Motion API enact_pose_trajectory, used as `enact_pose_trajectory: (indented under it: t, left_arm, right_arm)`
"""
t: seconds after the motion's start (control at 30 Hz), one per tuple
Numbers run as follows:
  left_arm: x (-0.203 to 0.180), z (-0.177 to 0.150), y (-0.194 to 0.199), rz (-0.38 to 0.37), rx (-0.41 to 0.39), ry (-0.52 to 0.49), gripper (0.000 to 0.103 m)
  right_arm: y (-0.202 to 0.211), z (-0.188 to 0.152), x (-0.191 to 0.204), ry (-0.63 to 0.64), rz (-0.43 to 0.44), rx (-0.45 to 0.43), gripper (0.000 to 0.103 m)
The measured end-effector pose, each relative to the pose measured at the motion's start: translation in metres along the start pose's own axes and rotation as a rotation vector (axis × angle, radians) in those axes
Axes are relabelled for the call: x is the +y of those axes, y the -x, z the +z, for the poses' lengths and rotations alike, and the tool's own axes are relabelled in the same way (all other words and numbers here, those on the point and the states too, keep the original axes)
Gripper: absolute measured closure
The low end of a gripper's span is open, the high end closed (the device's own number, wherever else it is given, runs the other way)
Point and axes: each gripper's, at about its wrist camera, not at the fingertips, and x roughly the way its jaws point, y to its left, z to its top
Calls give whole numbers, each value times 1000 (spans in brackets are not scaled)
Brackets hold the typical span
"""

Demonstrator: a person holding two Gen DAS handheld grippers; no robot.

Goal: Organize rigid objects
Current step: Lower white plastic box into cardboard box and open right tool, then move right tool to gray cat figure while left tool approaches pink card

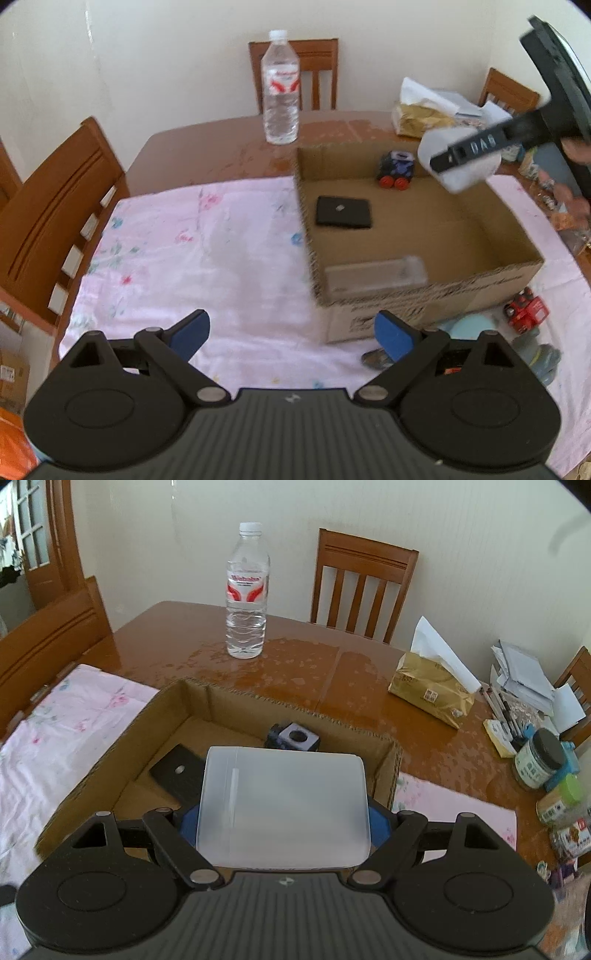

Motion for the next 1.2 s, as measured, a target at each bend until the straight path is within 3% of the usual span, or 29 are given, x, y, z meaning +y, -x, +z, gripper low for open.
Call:
enact_pose_trajectory:
  t: [0.03, 0.1, 0.13, 0.47, 0.73, 0.83, 0.93, 1.07, 1.2]
  left_arm:
    - [3, -2, -1, 5, 5, 5, 7]
    - [9, -5, -1, 11, 14, 21, 7]
    - [11, -6, -1, 12, 15, 28, 7]
    - [12, -6, -3, 3, 14, 42, 7]
    - [-5, -14, 5, -2, 27, 27, 7]
    - [-16, -24, 11, 29, 30, 15, 7]
    - [-24, -34, 18, 64, 57, 43, 7]
    - [-35, -45, 23, 110, 89, 4, 7]
    - [-38, -48, 29, 107, 88, -10, 7]
  right_arm:
    - [-4, 3, -1, -10, -14, -5, 16]
    - [-7, 8, -3, -29, -21, -19, 2]
    - [-6, 10, -4, -42, -20, -36, 0]
    - [21, -4, -9, -64, -35, -28, 0]
    - [61, -54, -16, -95, -81, -5, 0]
    - [75, -80, -18, -113, -78, 9, 0]
    - [82, -106, -18, -118, -76, 49, 0]
    - [85, -138, -18, -161, -49, 112, 0]
    - [81, -159, -19, -246, -36, 173, 0]
